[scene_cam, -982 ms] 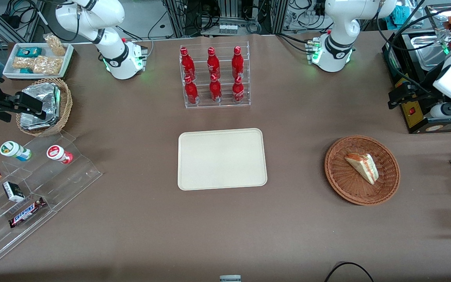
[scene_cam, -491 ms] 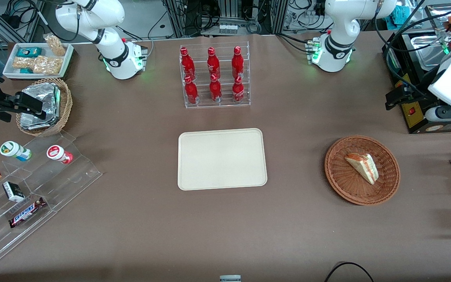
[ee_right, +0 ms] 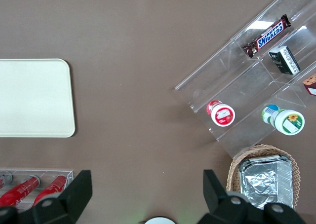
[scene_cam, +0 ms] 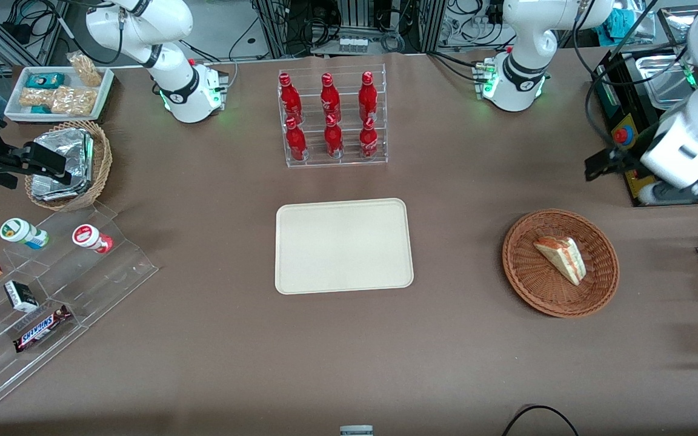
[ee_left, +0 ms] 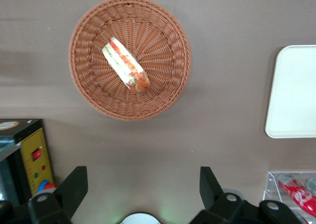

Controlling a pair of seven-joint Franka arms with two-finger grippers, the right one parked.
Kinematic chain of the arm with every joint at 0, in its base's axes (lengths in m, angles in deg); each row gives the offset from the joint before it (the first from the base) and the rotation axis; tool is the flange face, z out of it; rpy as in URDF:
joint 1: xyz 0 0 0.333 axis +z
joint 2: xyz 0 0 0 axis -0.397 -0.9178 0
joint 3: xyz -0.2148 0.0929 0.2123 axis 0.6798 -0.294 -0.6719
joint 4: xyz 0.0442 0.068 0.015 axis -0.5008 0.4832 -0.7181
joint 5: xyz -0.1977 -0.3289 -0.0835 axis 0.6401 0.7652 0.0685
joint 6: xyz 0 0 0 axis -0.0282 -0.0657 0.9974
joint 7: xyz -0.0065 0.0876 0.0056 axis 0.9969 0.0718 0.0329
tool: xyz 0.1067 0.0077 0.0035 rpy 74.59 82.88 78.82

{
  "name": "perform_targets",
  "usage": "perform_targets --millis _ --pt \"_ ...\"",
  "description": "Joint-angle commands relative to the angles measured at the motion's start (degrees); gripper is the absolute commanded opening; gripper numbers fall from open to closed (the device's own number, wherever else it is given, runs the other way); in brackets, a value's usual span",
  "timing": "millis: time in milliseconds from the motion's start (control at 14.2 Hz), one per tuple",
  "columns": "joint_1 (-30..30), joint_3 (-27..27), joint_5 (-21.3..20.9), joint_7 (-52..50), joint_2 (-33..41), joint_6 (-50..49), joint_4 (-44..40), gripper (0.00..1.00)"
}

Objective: Place sandwich from basket to tray
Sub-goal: 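Move the open left gripper down over the sandwich in the wicker basket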

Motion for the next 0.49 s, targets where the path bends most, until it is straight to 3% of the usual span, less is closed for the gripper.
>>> perform_targets --millis 0,421 --pt "-0.3 -0.7 -0.2 0.5 -1.5 7.8 6.5 1.00" --pt "1.0 -1.0 -0.4 -0.2 -8.2 23.9 12.6 1.00"
